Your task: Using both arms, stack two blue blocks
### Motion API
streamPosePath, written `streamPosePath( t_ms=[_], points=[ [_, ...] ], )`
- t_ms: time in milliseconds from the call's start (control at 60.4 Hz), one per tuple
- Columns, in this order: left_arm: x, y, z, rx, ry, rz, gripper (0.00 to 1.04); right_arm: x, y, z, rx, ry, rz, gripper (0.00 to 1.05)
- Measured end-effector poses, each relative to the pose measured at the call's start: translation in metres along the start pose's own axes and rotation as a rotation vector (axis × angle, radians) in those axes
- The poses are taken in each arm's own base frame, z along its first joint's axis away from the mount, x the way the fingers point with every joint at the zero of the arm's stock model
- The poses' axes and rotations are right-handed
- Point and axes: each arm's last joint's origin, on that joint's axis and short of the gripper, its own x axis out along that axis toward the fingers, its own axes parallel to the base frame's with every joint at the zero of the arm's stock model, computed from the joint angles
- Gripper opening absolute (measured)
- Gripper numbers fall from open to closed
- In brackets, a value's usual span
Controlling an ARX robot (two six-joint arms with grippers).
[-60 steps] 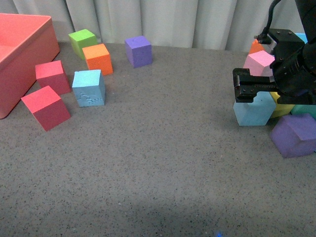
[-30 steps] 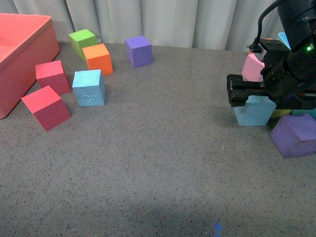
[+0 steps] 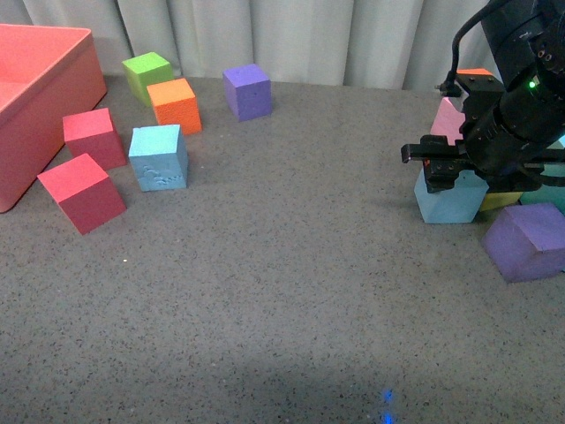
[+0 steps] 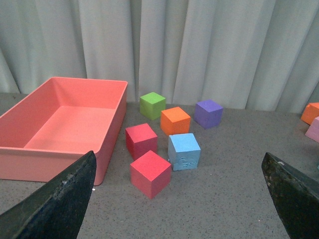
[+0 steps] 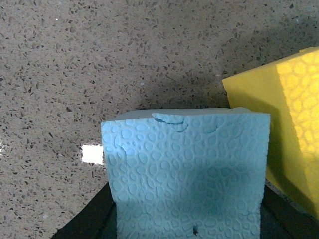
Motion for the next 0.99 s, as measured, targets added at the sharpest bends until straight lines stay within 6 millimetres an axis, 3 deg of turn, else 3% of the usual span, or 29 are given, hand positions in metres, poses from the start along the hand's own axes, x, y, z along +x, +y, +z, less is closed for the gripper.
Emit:
streamPosePath(
  t_ms=[381, 530, 729, 828, 994],
  points=[
    [0.0, 0.0, 0.0, 0.0, 0.0, 0.0, 0.98, -0.01, 0.014, 0.005, -0.02, -0.019, 0.05, 0.43],
    [0.0, 0.0, 0.0, 0.0, 0.0, 0.0, 0.98, -0.019, 0.038, 0.014, -0.043, -0.049, 0.088, 0.43],
    [0.0, 0.0, 0.0, 0.0, 0.0, 0.0, 0.98, -0.026, 0.087, 0.026, -0.082, -0.075, 0.144, 0.43],
    [0.0, 0.0, 0.0, 0.0, 0.0, 0.0, 0.98, -0.019, 0.11, 0.026, -0.111, -0.062, 0.153, 0.43],
    [0.0, 0.0, 0.0, 0.0, 0.0, 0.0, 0.98, -0.002, 0.127, 0.022, -0.129, -0.018, 0.15, 0.42]
  ],
)
